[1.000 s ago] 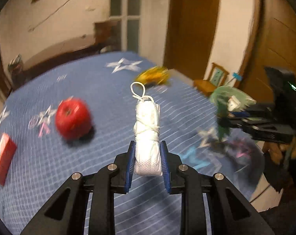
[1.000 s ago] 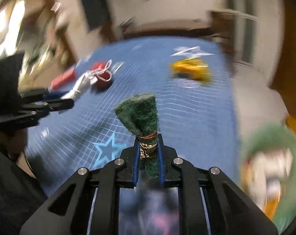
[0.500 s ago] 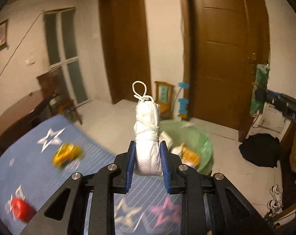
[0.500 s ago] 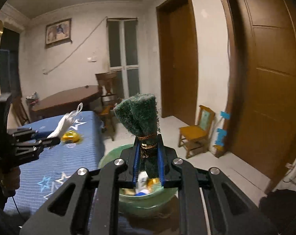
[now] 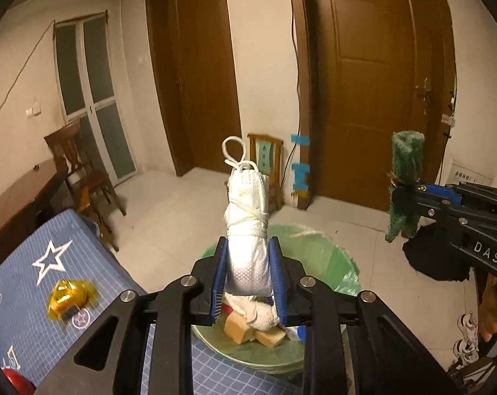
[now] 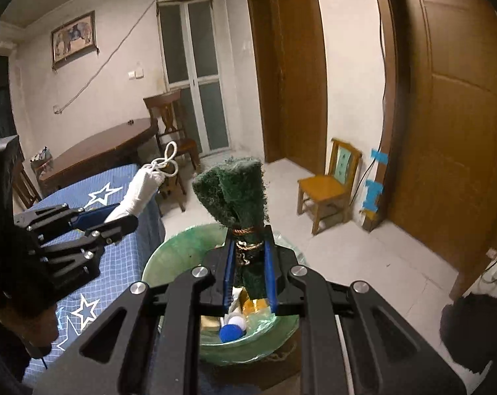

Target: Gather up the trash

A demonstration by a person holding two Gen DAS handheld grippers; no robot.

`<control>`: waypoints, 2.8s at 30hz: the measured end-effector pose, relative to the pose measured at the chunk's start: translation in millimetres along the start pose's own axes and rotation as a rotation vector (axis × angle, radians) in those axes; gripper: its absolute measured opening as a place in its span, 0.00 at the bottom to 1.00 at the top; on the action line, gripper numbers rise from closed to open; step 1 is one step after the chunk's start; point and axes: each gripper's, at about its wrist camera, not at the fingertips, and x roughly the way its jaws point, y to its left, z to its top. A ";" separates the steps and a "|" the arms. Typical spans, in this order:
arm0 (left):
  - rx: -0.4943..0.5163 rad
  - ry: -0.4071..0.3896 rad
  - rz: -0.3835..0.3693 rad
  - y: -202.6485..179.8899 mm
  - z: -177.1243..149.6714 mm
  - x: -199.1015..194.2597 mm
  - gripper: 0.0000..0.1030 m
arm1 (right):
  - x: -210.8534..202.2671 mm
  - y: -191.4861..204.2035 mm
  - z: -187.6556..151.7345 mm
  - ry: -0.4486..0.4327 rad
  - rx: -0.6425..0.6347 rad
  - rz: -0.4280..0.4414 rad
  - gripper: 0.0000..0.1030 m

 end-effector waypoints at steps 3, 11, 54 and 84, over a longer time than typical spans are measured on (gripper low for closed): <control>-0.002 0.019 0.005 7.1 -8.0 11.5 0.26 | 7.5 4.1 -1.9 0.028 -0.004 0.011 0.14; -0.008 0.033 0.022 26.1 -27.9 21.0 0.26 | 19.8 21.2 2.3 0.072 -0.039 0.026 0.14; -0.077 -0.050 0.126 18.5 -105.7 -106.1 0.71 | -100.0 63.2 -75.2 -0.144 0.012 -0.173 0.92; -0.046 -0.100 0.059 -23.4 -126.7 -162.0 0.95 | -146.1 48.1 -100.0 -0.199 0.014 -0.363 0.94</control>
